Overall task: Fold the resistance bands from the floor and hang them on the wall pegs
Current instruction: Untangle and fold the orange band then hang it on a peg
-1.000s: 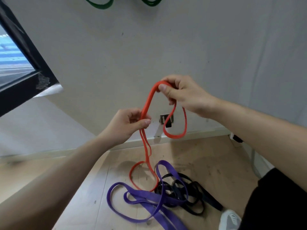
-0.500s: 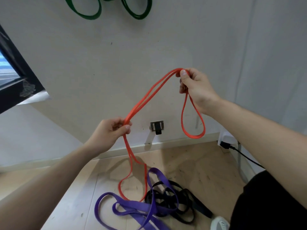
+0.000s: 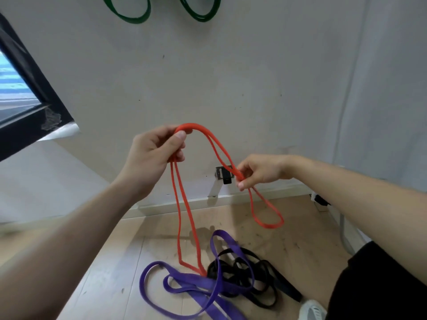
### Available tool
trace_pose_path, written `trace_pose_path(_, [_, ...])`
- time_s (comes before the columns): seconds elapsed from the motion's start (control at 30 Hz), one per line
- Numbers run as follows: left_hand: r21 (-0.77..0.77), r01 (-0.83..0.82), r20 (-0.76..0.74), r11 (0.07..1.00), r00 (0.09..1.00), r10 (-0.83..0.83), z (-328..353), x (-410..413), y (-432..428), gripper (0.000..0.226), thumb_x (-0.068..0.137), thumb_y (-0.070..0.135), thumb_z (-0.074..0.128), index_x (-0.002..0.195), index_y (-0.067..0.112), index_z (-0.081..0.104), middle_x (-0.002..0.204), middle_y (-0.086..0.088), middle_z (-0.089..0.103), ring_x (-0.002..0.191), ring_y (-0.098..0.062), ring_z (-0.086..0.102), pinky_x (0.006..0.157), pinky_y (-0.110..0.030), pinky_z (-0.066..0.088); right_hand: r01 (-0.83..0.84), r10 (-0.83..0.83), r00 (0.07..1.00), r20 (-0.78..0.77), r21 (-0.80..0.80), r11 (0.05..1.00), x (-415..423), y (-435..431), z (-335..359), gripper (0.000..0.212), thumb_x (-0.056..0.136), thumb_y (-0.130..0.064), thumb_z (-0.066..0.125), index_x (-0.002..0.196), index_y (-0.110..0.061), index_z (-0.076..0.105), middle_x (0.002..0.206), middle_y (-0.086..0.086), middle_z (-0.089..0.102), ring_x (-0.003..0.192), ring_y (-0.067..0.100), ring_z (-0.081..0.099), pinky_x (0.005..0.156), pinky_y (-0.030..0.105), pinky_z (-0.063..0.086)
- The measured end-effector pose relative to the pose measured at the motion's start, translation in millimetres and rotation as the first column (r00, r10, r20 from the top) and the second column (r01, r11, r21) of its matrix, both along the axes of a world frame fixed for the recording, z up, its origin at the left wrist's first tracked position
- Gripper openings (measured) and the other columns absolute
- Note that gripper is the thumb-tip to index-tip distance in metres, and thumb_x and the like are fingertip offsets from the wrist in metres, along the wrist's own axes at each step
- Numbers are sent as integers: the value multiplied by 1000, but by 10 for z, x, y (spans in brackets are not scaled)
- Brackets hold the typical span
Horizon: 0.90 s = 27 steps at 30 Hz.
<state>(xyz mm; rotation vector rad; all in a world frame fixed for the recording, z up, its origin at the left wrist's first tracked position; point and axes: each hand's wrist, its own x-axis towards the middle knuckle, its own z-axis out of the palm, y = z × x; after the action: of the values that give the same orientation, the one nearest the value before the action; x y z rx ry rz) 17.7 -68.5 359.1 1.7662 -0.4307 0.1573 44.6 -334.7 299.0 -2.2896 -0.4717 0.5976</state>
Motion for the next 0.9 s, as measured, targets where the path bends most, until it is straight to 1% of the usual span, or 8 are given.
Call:
trace_pose_path(0.13, [83, 54, -18, 995, 998, -53, -13, -39, -45, 16, 101, 15, 58, 103, 13, 74, 68, 9, 58, 62, -10, 56, 64, -23, 52, -38, 34, 999, 21, 196, 980, -107, 295, 147, 12, 90, -11, 72, 102, -8, 71, 95, 4, 74, 92, 13, 70, 92, 34, 55])
trace_pose_path(0.3, [178, 99, -32, 979, 995, -95, -87, -38, 17, 13, 99, 15, 61, 102, 14, 74, 67, 9, 61, 65, -13, 60, 69, -28, 56, 79, -147, 986, 78, 557, 827, -295, 589, 404, 15, 96, -20, 65, 104, -8, 68, 84, 3, 72, 82, 15, 70, 76, 28, 55])
trace_pose_path(0.4, [198, 114, -19, 973, 993, -113, -111, -25, 78, 9, 96, 17, 65, 99, 17, 73, 70, 7, 66, 71, -13, 67, 73, -25, 58, 104, -234, 957, 172, 549, 829, -341, 650, 447, 14, 98, -22, 63, 97, -9, 69, 75, 5, 71, 74, 17, 71, 73, 30, 56])
trace_pose_path(0.5, [345, 134, 8, 929, 989, -145, -177, 1, 136, 6, 91, 15, 71, 94, 20, 70, 81, 3, 72, 79, -15, 72, 80, -30, 60, 106, -276, 933, 232, 556, 825, -383, 659, 516, 13, 98, -21, 61, 96, -11, 69, 73, 2, 70, 71, 15, 70, 70, 26, 57])
trace_pose_path(0.63, [492, 171, -43, 854, 984, -173, -326, 50, 238, 3, 89, 14, 74, 91, 17, 73, 87, -4, 74, 85, -20, 73, 87, -38, 60, 122, -392, 895, 215, 725, 678, -369, 584, 657, 14, 100, -17, 57, 92, -11, 65, 70, 1, 64, 66, 13, 65, 69, 25, 55])
trace_pose_path(0.7, [454, 180, -77, 873, 984, -163, -364, 76, 292, 4, 89, 14, 73, 93, 15, 73, 87, -5, 75, 87, -20, 74, 89, -36, 60, 169, -475, 864, 167, 792, 587, -326, 501, 709, 16, 102, -15, 54, 90, -10, 63, 71, 4, 59, 62, 12, 60, 66, 23, 55])
trace_pose_path(0.77, [340, 140, -93, 930, 989, -115, -357, 92, 311, 7, 90, 10, 71, 95, 14, 73, 83, -4, 76, 84, -17, 74, 86, -31, 60, 211, -510, 851, 129, 803, 557, -283, 410, 713, 17, 103, -16, 52, 90, -9, 61, 71, 5, 56, 61, 13, 57, 64, 24, 54])
trace_pose_path(0.9, [70, 47, -91, 996, 995, -41, -248, 79, 248, 10, 93, 6, 66, 101, 10, 72, 76, -4, 75, 78, -19, 73, 82, -33, 61, 270, -459, 884, 86, 707, 653, -233, 209, 630, 15, 101, -16, 55, 100, -2, 61, 72, 8, 54, 63, 17, 55, 65, 24, 55])
